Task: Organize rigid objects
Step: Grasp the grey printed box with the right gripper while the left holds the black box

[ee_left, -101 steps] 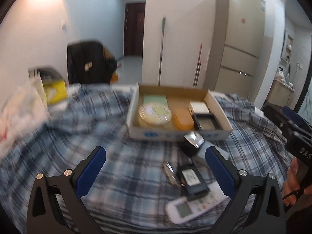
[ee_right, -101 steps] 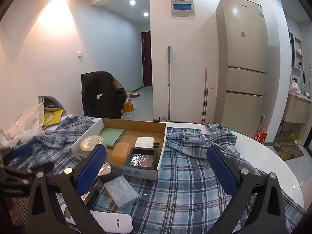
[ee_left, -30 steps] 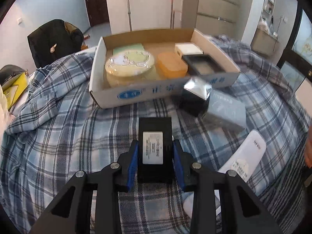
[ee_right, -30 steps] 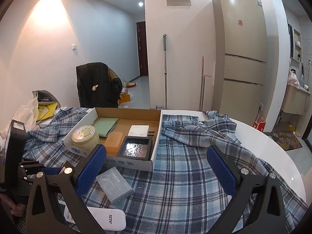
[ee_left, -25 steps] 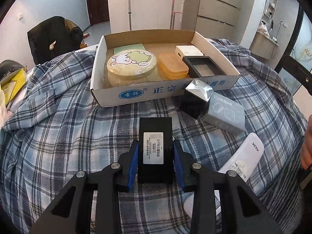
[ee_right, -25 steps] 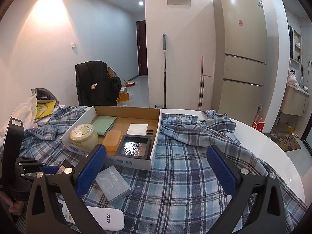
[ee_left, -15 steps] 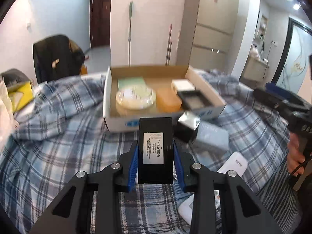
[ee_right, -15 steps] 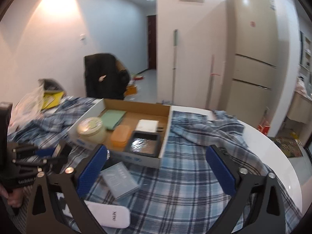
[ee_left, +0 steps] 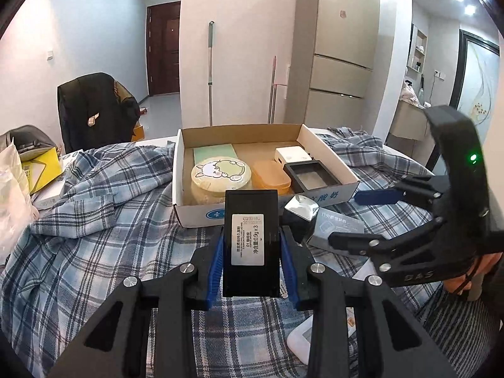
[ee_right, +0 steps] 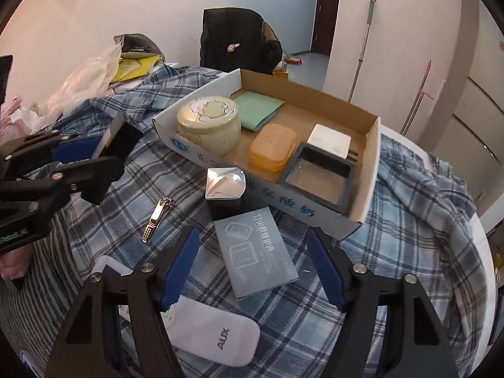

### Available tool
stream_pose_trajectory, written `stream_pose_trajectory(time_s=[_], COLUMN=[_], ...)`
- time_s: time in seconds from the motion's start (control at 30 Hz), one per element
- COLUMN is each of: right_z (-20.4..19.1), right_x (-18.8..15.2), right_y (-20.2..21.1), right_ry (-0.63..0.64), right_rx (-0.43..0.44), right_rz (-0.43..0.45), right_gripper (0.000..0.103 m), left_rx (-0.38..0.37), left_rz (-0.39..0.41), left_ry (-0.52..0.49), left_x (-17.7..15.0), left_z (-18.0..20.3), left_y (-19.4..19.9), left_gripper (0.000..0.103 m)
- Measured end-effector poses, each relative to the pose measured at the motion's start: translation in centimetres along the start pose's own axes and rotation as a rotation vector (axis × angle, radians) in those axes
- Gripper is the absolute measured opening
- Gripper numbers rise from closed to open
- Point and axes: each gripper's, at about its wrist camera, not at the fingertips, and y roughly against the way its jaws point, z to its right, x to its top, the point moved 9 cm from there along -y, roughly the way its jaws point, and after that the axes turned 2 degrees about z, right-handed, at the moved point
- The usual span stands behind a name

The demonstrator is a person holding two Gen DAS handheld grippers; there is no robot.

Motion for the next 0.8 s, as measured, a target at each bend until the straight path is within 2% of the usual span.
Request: stream_pose_trajectory(time_s=[0.13, 0.27, 0.3, 0.37, 0.63, 0.8], right_z=[-0.2, -0.2, -0.2, -0.2, -0.2, 0.7], right_x=[-0.6, -0.8, -0.9, -1.0, -1.3, -1.4], right_y=[-0.9, -1.4, -1.6, -1.9, -2.4, -1.9], right_ry=[0.012, 0.015, 0.015, -0.005, -0.001, -0.022], right_rx=[0.002, -0.002, 0.002, 0.022, 0.013, -0.052], right_rz=[-0.039, -0.064, -0.068, -0.067, -0.1, -0.093], right_gripper=[0.069, 0.058, 0.05, 0.048, 0.046, 0.046], left_rx=[-0.003, -0.004, -0.003, -0.002, -0.001, 0.008], left_rz=[-0.005, -0.012, -0.013, -0.012, -0.013, -0.006], left_ry=[0.009, 0.007, 0.008, 0.012, 0.011, 0.011], left_x=[-0.1, -0.2, -0.2, -0.2, -0.2, -0.2], left_z=[-0.2, -0.1, -0.1, -0.2, -0.1, -0.3], left_y=[-0.1, -0.3, -0.3, -0.2, -0.2, -0.1], left_gripper=[0.036, 0.036, 0.036, 0.036, 0.036, 0.036])
